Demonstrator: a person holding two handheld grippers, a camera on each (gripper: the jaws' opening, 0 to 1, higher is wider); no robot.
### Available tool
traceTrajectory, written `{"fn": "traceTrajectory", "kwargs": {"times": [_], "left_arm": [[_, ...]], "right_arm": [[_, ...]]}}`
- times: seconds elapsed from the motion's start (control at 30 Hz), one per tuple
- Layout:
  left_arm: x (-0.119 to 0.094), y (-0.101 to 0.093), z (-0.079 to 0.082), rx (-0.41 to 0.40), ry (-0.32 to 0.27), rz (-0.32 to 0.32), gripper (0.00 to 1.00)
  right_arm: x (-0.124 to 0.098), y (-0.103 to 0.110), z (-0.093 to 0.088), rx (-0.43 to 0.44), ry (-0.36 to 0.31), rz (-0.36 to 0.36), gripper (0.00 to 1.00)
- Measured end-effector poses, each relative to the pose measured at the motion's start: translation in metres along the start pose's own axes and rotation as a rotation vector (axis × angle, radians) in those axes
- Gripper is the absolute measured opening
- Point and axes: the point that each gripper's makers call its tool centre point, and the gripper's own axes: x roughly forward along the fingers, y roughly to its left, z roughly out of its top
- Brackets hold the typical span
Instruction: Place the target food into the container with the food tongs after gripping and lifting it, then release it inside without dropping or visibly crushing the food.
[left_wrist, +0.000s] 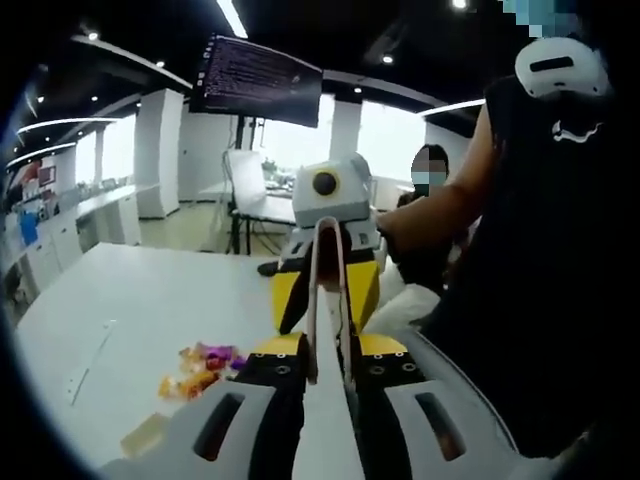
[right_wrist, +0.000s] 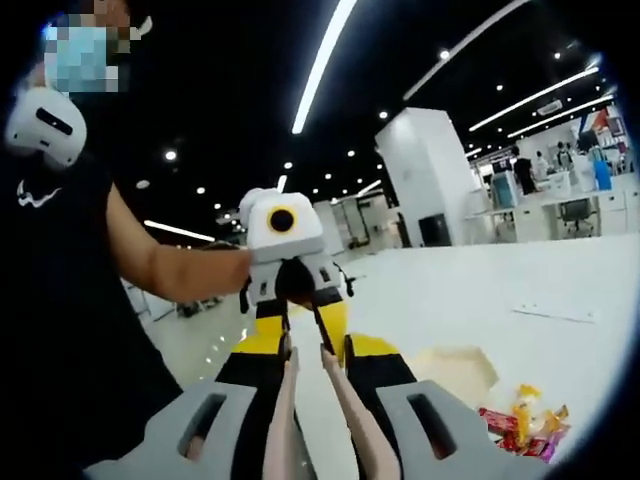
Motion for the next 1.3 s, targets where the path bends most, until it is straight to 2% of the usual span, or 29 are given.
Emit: {"fn": "traceTrajectory", "kwargs": {"times": [0.13, 0.37, 0.47, 0.53, 0.57, 0.6, 0.7, 0.83, 0.93, 0.97, 1.3], "left_arm": [[-0.001, 0.0, 0.0, 0.043, 0.004, 0.005, 0.19], [-0.003, -0.002, 0.0, 0.02, -0.012, 0.019, 0.26], [-0.005, -0.001, 0.0, 0.014, -0.021, 0.036, 0.26], [-0.007, 0.0, -0.001, 0.01, -0.028, 0.051, 0.27], [-0.009, 0.009, -0.006, -0.017, -0.014, 0.108, 0.33], [-0.011, 0.012, -0.01, -0.038, -0.003, 0.125, 0.36], [-0.015, 0.01, -0.01, -0.055, -0.038, 0.117, 0.33], [-0.014, 0.006, -0.011, -0.069, -0.039, 0.11, 0.32], [-0.01, 0.001, -0.011, -0.089, -0.048, 0.086, 0.27], [-0.009, -0.001, -0.01, -0.096, -0.056, 0.076, 0.23], [-0.007, -0.005, -0.01, -0.102, -0.044, 0.066, 0.2]], "right_arm": [[0.001, -0.001, 0.002, 0.02, -0.003, -0.007, 0.23], [0.003, -0.001, 0.003, 0.014, -0.002, -0.013, 0.23], [0.005, -0.001, 0.002, 0.004, 0.003, -0.013, 0.23], [0.006, 0.0, 0.001, -0.007, 0.011, -0.012, 0.24], [0.007, 0.002, 0.001, -0.013, 0.014, -0.011, 0.23], [0.007, 0.0, 0.0, -0.027, 0.024, -0.016, 0.24], [0.006, 0.003, 0.001, -0.018, 0.026, -0.005, 0.24], [0.007, 0.005, 0.002, -0.019, 0.025, 0.002, 0.24], [0.008, 0.005, 0.003, -0.017, 0.02, 0.005, 0.24], [0.009, 0.007, 0.003, -0.015, 0.018, 0.014, 0.24], [0.007, 0.012, 0.001, -0.028, 0.047, 0.032, 0.24]]}}
